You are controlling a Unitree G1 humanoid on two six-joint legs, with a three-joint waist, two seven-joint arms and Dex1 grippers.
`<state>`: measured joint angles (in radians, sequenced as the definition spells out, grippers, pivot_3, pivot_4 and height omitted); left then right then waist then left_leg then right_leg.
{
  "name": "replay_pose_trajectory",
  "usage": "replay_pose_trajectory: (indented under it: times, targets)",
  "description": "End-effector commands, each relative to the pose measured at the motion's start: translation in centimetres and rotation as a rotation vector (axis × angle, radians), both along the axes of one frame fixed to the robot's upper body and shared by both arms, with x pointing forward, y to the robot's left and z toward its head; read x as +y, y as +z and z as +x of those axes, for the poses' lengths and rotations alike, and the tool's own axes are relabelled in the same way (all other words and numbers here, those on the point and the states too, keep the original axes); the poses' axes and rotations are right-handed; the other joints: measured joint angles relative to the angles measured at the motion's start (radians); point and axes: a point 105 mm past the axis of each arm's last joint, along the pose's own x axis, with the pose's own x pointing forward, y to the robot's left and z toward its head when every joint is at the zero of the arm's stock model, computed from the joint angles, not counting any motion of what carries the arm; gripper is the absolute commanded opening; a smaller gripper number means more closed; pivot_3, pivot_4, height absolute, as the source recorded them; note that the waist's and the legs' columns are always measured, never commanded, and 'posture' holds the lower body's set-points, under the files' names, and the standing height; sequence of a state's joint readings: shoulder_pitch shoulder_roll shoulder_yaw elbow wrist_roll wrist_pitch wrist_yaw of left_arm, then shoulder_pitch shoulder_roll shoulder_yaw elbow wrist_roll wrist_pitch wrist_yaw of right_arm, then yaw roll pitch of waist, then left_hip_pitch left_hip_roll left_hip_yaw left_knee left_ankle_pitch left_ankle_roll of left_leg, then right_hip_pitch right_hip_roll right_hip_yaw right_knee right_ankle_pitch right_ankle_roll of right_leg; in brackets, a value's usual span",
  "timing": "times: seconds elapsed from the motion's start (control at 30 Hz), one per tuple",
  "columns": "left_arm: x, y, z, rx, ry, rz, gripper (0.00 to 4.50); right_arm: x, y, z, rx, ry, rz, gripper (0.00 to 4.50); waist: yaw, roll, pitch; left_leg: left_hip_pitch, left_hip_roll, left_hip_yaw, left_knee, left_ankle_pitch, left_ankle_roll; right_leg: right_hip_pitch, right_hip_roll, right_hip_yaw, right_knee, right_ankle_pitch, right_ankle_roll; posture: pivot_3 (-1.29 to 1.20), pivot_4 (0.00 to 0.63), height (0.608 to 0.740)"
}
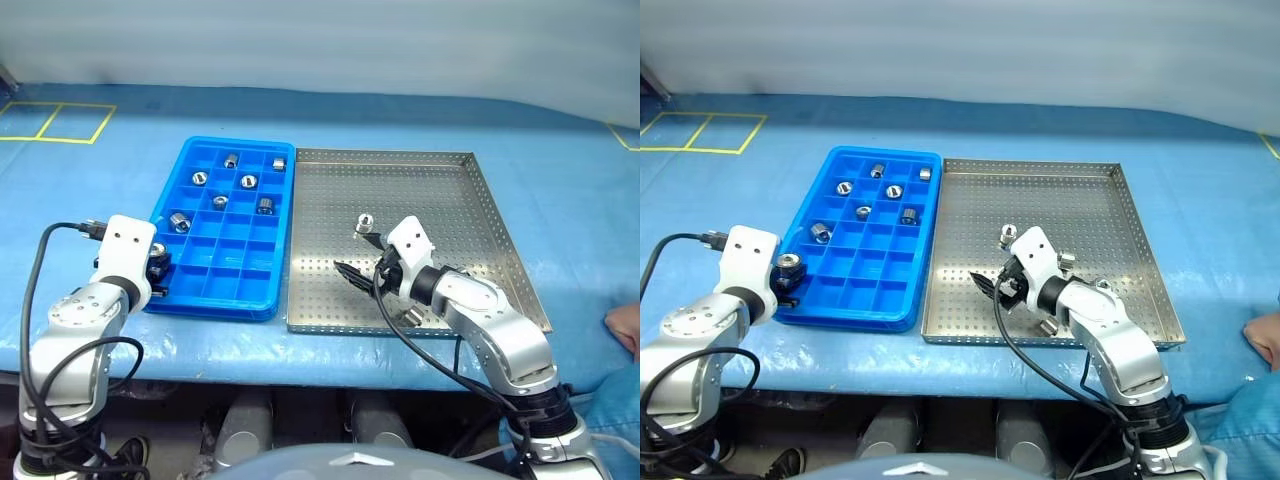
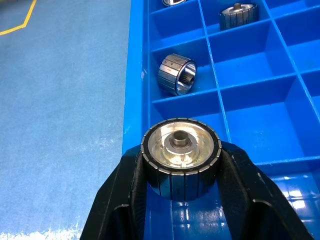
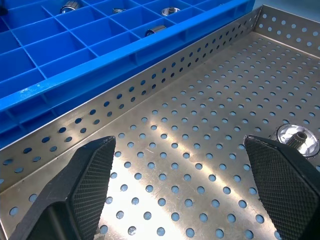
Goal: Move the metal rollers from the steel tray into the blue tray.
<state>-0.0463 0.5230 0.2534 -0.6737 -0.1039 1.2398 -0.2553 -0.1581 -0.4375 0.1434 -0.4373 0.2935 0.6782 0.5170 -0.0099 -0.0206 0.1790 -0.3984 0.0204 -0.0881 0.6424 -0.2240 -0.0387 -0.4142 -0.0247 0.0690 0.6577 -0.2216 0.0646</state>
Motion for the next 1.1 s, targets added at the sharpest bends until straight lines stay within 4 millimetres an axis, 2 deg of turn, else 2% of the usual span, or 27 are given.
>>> replay_pose_trajectory:
  times: [0.03, 0.2, 0.33, 0.53, 0.67, 0.73, 0.83, 0.93, 1.1]
  targets:
    - [0.1, 0.9, -0.3, -0.025, -0.005, 0.016, 1.67, 0.1, 1.2, 0.1, -0.058, 0.001, 0.013, 4.33, -0.001, 0.0, 0.0, 0.0, 0.0, 0.0, 0.0, 0.0, 0.0, 0.0, 0.0, 0.0, 0.0, 0.0, 0.0, 0.11, 0.15, 0.74]
    - [-0.6, 0.4, -0.5, -0.006, -0.044, -0.006, 1.67, -0.2, 1.1, 0.2, -0.06, -0.023, 0.011, 4.33, -0.001, 0.0, 0.0, 0.0, 0.0, 0.0, -0.001, 0.0, 0.0, 0.0, 0.0, 0.0, 0.0, 0.0, 0.0, 0.09, 0.15, 0.74]
    - [-0.5, 0.7, -0.4, -0.006, -0.047, -0.012, 2.98, -0.3, 1.2, 0.2, -0.064, -0.032, 0.009, 4.33, -0.002, 0.0, 0.0, 0.0, 0.0, 0.0, -0.001, 0.0, 0.0, 0.0, 0.0, 0.0, 0.0, 0.0, 0.0, 0.08, 0.15, 0.74]
    - [-2.0, 2.2, 0.2, -0.087, -0.131, -0.103, 2.98, -0.5, 1.1, 0.4, -0.065, -0.049, 0.01, 4.33, -0.003, 0.0, 0.0, 0.0, 0.0, 0.0, -0.001, 0.0, 0.0, 0.0, 0.0, 0.0, 0.0, 0.0, 0.0, 0.08, 0.15, 0.74]
    - [-6.3, 5.0, 2.1, -0.242, -0.301, -0.261, 2.98, -0.5, 1.1, 0.4, -0.069, -0.057, 0.004, 4.33, 0.003, 0.0, 0.0, -0.001, 0.0, 0.0, 0.0, 0.0, 0.0, 0.0, 0.0, -0.001, 0.0, 0.0, 0.0, 0.07, 0.15, 0.74]
    - [-8.9, 5.5, 3.2, -0.264, -0.407, -0.285, 2.98, -0.7, 1.2, 0.5, -0.076, -0.07, 0.004, 4.33, 0.003, -0.001, 0.0, -0.001, 0.0, -0.001, 0.002, 0.0, 0.0, 0.001, 0.0, -0.001, 0.0, 0.0, 0.0, 0.06, 0.15, 0.74]
    - [-13.3, 4.6, 5.0, -0.235, -0.573, -0.292, 2.98, -1.0, 1.3, 0.6, -0.081, -0.096, -0.006, 4.33, -0.003, 0.0, 0.0, 0.0, -0.001, 0.0, 0.003, 0.0, 0.0, 0.002, -0.001, 0.0, 0.0, 0.001, 0.001, 0.02, 0.15, 0.74]
    - [-16.8, 3.6, 7.2, -0.258, -0.689, -0.304, 2.98, -1.0, 1.0, -0.2, -0.07, -0.066, -0.024, 4.33, -0.01, 0.0, 0.0, -0.001, -0.001, 0.001, 0.003, 0.0, 0.0, 0.001, 0.0, 0.0, 0.0, 0.001, 0.001, 0.0, 0.15, 0.74]
    - [-20.7, 1.0, 10.9, -0.231, -0.745, -0.302, 2.98, -1.2, 1.2, -1.0, -0.081, -0.076, -0.034, 4.33, -0.031, 0.0, 0.0, -0.002, -0.001, 0.001, 0.002, -0.001, 0.001, 0.0, 0.0, 0.0, -0.001, 0.001, 0.001, -0.08, 0.15, 0.74]
